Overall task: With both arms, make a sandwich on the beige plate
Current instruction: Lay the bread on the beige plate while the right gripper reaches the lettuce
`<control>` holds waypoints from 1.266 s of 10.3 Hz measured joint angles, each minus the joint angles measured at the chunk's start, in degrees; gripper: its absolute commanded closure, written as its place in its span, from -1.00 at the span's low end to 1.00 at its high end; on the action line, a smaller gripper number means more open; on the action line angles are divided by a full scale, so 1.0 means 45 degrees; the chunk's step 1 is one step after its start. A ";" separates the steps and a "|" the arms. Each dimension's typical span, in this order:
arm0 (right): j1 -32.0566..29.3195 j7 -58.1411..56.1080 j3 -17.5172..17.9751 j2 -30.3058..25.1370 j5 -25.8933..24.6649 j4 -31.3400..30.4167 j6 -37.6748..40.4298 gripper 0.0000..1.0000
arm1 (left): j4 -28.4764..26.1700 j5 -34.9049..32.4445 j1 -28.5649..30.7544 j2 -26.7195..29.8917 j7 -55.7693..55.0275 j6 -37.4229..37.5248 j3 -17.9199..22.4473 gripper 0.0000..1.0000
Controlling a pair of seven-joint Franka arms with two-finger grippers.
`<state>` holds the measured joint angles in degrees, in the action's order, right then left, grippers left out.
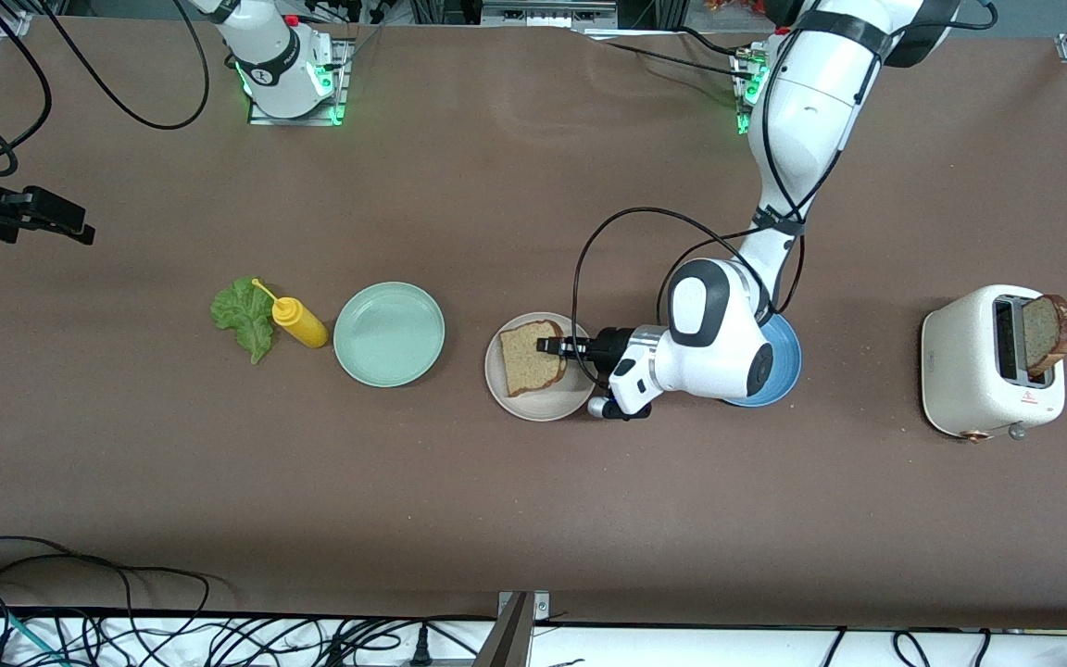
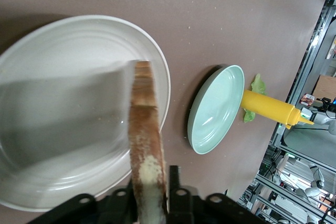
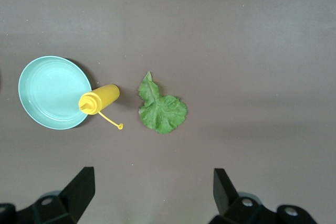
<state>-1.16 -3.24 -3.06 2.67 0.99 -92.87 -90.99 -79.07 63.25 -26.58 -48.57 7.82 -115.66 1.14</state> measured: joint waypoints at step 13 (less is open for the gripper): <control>-0.0181 0.0003 -0.0154 0.0718 -0.0112 -0.2024 -0.1550 -1.00 | 0.0423 -0.4978 0.1654 0.0589 -0.0380 0.1302 0.0412 -1.00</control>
<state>-1.98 -3.23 -3.75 5.91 0.49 -101.98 -97.97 -77.17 40.85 -19.13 -45.92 6.11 -109.80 2.99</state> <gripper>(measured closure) 0.000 0.000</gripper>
